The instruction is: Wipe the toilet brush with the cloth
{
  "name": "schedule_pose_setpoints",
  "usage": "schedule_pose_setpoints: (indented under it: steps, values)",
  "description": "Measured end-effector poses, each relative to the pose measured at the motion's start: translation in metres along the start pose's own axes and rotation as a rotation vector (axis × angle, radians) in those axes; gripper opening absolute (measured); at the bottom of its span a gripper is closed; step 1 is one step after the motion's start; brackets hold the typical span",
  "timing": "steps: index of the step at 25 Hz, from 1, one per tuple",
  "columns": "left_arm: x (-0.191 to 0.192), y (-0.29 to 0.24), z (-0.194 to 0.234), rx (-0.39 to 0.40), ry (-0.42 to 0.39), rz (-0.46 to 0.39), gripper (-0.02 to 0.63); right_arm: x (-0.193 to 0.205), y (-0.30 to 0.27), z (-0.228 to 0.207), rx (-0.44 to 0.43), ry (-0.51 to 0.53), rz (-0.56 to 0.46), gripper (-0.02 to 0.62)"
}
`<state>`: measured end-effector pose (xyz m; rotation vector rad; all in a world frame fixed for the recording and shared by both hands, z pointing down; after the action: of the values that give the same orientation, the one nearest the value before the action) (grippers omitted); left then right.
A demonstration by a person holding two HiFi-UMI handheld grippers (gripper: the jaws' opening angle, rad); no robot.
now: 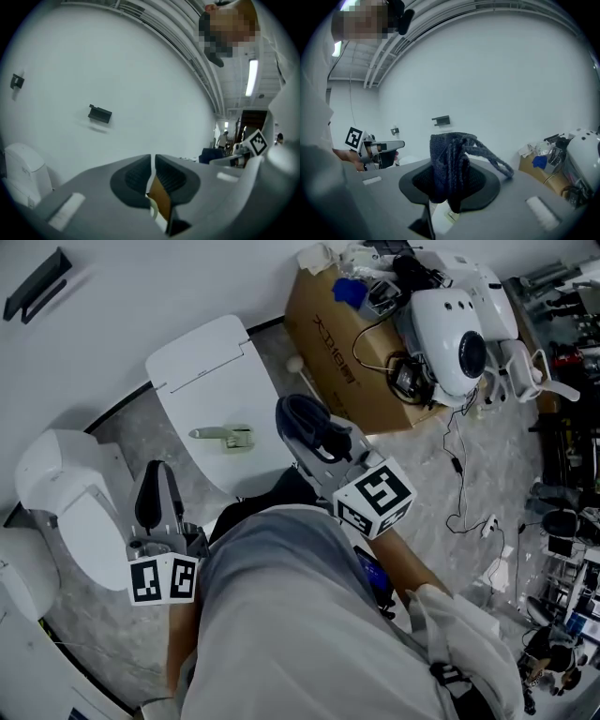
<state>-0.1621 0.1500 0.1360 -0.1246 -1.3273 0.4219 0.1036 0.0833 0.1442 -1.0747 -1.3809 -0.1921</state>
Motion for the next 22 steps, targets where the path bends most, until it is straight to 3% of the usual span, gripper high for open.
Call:
schedule_pose_setpoints:
  steps: [8, 13, 22]
  values:
    - [-0.003, 0.004, -0.01, -0.055, -0.081, 0.01, 0.0, -0.005, 0.017, 0.013, 0.037, 0.044, -0.027, 0.106]
    - [-0.005, 0.011, -0.009, -0.093, -0.073, 0.011, 0.0, -0.005, 0.02, 0.02, 0.032, 0.051, -0.015, 0.1]
    - [-0.005, 0.018, -0.012, -0.085, -0.082, 0.034, 0.0, -0.019, 0.015, 0.032, 0.006, 0.069, -0.021, 0.098]
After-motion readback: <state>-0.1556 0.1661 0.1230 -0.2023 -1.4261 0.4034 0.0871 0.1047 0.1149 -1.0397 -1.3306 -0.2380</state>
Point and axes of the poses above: the fingertips, and each gripper's own axes: y backward along the fingers, z to its left, x out of its underside, the point moved 7 cm from there along y, backward along the fingers, and after that the axes turned 11 degrees about z, right-handed, at the moved point
